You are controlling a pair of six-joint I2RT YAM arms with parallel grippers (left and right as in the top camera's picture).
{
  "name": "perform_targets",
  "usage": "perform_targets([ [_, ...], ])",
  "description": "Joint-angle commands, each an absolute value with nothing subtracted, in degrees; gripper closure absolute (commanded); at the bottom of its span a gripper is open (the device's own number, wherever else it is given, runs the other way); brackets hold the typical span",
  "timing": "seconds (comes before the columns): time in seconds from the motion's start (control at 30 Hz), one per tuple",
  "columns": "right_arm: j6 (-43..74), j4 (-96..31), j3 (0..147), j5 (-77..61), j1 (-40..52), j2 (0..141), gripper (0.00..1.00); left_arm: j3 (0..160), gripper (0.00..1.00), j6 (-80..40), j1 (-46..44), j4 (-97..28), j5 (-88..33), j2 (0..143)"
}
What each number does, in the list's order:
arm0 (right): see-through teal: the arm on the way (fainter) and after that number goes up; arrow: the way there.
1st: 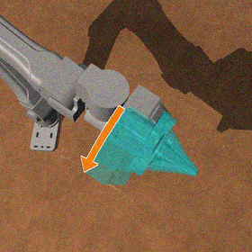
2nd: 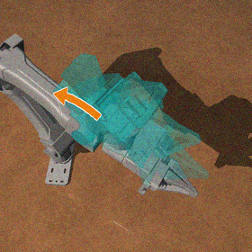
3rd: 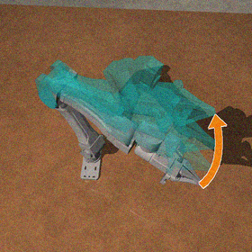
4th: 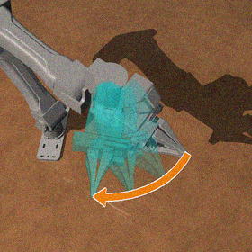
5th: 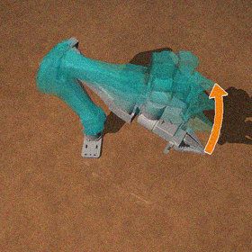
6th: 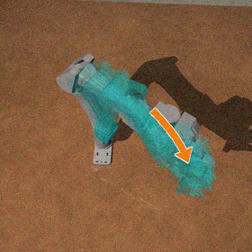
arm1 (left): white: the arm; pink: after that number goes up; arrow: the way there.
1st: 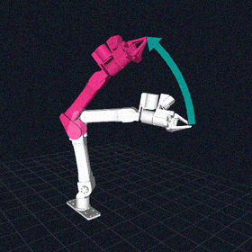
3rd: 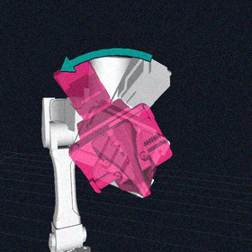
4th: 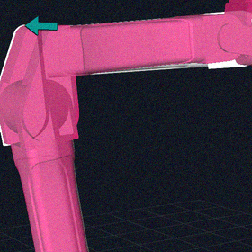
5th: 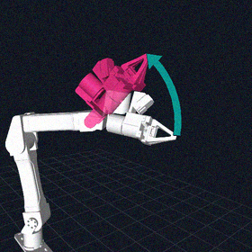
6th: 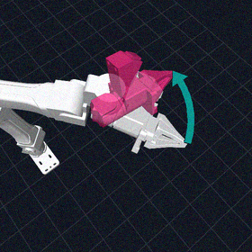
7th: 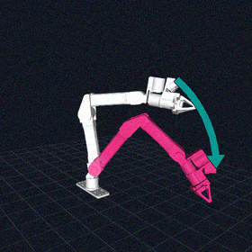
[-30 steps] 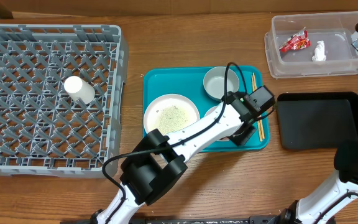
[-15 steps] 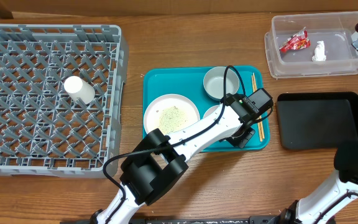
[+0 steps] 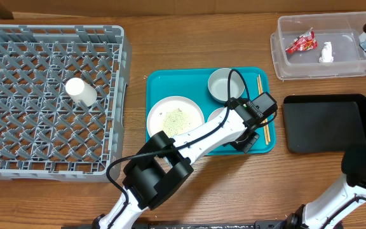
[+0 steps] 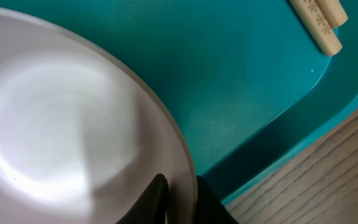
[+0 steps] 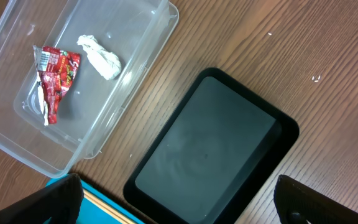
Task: Sort waste into correct bins and load items into the dishwasher
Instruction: 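Grasp the rim of the small pink-white bowl with the left gripper, then carry the bowl to the dish rack and set it down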
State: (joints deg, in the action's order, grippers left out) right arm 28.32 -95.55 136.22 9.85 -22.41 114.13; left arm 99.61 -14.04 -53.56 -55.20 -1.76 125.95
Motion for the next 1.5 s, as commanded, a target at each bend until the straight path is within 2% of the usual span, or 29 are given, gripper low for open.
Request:
perform_targets([
  [0.0, 28.6, -95.3, 137.6, 10.3, -22.4, 112.7, 0.0, 99.8, 0.93, -15.3, -53.8, -55.0, -1.5, 125.2],
  [0.2, 28.6, -95.3, 137.6, 10.3, -22.4, 112.7, 0.0, 102.9, 0.96, -16.4, -53.8, -57.9, -2.9, 124.7],
  [0.4, 28.6, -95.3, 137.6, 10.3, -22.4, 112.7, 0.0, 114.1, 0.96, -16.4, -52.8, -66.0, -5.6, 122.7],
  [0.6, 28.6, -95.3, 137.6, 10.3, -22.4, 112.7, 0.0, 127.9, 0.96, -17.5, -46.7, -74.7, -5.6, 118.3],
  [0.7, 28.6, -95.3, 137.6, 10.3, -22.4, 112.7, 0.0, 132.4, 0.96, -18.9, -40.4, -79.1, -5.6, 114.7],
  [0.87, 28.6, -95.3, 137.6, 10.3, -22.4, 112.7, 0.0, 133.4, 0.96, -21.0, -24.1, -82.7, -9.0, 106.8],
  [0.97, 28.6, -95.3, 137.6, 10.3, -22.4, 112.7, 0.0, 133.4, 0.96, -19.5, -12.3, -85.1, -16.2, 104.0],
  [1.17, 28.6, -95.3, 137.6, 10.3, -22.4, 112.7, 0.0, 133.0, 0.96, -8.0, 10.7, -89.9, -36.5, 104.3],
  [1.4, 28.6, -95.3, 137.6, 10.3, -22.4, 112.7, 0.0, 131.3, 0.96, 0.6, 29.2, -90.0, -54.5, 110.0],
  [1.47, 28.6, -95.3, 137.6, 10.3, -22.4, 112.7, 0.0, 131.2, 0.96, 5.7, 33.0, -89.4, -63.3, 113.2],
])
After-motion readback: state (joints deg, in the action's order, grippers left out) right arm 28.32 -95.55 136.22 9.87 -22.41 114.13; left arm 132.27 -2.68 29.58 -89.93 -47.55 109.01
